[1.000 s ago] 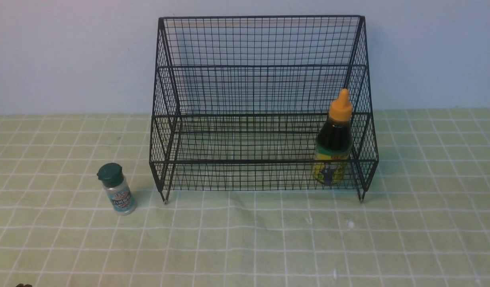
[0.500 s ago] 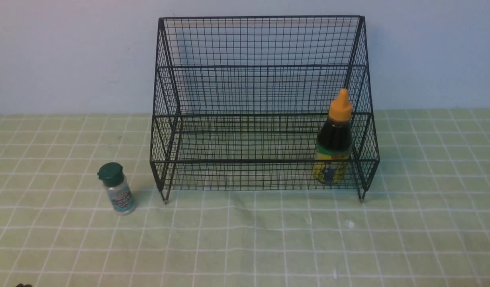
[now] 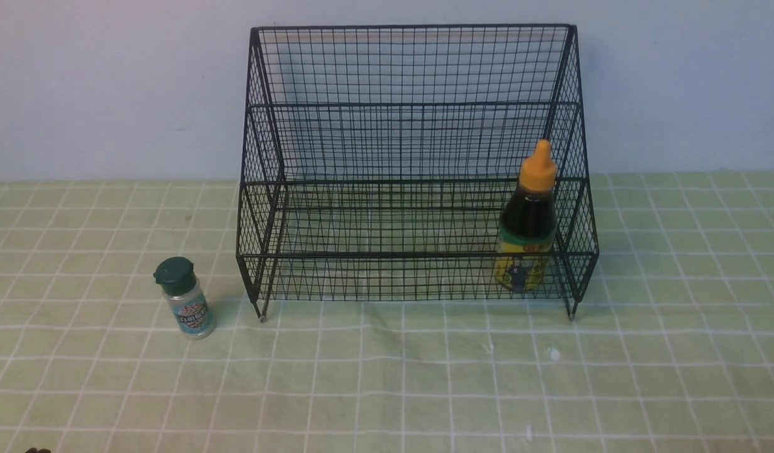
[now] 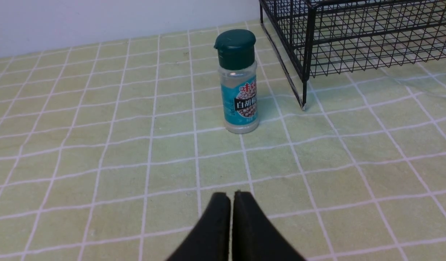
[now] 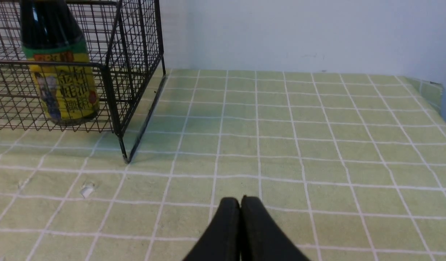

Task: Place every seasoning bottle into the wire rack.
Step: Use the left arm to grab the condiment bottle closest to it

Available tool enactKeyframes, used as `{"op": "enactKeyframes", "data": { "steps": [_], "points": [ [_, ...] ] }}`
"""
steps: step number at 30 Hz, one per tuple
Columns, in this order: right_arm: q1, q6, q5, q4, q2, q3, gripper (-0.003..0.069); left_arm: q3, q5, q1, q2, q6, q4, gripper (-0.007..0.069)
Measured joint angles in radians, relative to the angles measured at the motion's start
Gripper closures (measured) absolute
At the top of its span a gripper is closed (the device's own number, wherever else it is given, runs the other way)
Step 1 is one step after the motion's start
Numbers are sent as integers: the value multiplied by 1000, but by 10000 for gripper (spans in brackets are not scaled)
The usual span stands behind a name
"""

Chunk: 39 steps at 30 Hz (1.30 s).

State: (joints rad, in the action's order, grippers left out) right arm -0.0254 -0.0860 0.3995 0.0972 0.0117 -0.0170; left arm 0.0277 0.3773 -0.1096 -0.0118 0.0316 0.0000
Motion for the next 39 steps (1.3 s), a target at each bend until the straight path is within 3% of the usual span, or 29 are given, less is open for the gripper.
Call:
{"op": "enactKeyframes", "data": {
  "steps": [30,39],
  "points": [
    [0,0,0,0,0,0,671,0,-15,0,0,-4,0,631],
    [0,0,-1,0,0,0,671,1,-308,0,0,-135,-378,631]
  ]
}}
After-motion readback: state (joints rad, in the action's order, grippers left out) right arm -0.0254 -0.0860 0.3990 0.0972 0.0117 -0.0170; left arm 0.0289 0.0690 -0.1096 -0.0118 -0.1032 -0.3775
